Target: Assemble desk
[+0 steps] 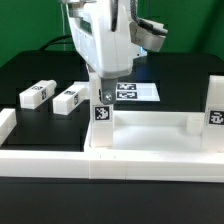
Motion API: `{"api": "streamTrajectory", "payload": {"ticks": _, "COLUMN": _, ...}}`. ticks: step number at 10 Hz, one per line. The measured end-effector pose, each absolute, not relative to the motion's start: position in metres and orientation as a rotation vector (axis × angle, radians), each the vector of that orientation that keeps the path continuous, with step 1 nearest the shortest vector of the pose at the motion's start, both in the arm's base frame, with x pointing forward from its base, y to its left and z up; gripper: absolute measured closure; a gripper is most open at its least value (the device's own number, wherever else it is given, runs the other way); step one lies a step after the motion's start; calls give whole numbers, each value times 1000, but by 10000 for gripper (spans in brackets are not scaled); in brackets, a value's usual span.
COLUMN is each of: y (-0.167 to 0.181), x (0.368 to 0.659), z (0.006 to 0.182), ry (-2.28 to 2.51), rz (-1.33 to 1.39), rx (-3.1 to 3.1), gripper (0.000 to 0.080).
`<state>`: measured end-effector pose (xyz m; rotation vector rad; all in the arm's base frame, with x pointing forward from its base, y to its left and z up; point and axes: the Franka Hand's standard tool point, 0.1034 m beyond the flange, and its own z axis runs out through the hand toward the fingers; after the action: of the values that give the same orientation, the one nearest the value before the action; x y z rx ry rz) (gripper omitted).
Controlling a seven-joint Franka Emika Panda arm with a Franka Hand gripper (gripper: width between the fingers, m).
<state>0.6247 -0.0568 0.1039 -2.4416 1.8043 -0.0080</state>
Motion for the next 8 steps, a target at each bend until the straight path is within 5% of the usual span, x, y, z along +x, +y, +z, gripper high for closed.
{"api": "streamTrajectory", "payload": {"ticks": 8, "y": -54, "x": 624, "z": 102, "ry": 819, "rz": -51, "rx": -3012, "gripper": 150}}
